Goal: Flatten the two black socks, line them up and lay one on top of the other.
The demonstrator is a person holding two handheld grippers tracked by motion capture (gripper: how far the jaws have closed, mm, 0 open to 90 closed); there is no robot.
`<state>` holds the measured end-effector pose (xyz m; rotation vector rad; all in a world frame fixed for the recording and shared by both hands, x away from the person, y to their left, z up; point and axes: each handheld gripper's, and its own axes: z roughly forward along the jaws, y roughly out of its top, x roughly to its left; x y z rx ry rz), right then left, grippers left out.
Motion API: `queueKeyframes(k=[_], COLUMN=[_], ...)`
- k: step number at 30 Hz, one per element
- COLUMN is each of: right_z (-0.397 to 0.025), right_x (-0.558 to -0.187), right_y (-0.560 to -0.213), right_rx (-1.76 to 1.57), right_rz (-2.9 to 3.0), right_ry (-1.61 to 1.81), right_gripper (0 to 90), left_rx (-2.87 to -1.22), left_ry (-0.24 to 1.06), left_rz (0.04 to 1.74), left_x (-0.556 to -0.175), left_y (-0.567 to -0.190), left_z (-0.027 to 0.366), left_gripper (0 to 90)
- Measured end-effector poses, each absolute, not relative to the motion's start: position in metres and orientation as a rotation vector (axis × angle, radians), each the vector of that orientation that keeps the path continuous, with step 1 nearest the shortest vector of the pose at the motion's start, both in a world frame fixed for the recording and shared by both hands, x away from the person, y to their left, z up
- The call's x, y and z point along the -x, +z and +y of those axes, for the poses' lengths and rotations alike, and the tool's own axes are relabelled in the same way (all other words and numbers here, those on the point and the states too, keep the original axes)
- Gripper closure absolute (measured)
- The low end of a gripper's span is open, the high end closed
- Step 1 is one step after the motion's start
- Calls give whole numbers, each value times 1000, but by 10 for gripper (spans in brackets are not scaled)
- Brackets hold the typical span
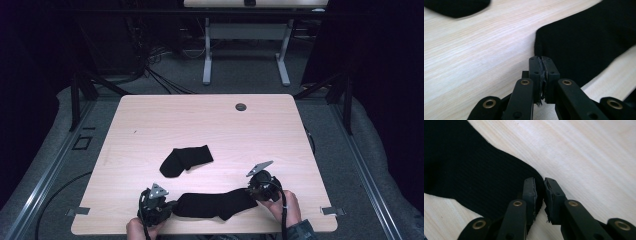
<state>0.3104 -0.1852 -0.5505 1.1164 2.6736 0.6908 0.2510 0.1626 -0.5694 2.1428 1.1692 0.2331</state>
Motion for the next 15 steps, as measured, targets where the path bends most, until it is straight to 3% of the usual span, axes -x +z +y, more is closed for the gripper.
queueKeyframes(k=[1, 2, 3, 6, 9, 15], right_z=[-183, -183, -185, -188, -190, -186], right_x=[-310, -310, -310, -306, -300, -281], right_y=[-552, -552, -549, -541, -535, -538], right_rx=[-1132, -1132, -1135, -1143, -1149, -1125], right_rz=[2658, 2658, 2646, 2586, 2568, 2577], right_ry=[698, 698, 695, 761, 779, 807], right_gripper=[723, 723, 639, 591, 614, 686], left_rx=[-2133, -2134, -2134, -2094, -2114, -2130], left_ry=[229, 223, 229, 244, 297, 388], left_rz=[1171, 1172, 1172, 1203, 1201, 1221], left_x=[-251, -251, -251, -249, -247, -257], left_y=[-569, -569, -568, -562, -555, -553], left_z=[164, 166, 168, 173, 174, 170], left_gripper=[783, 783, 688, 505, 381, 289])
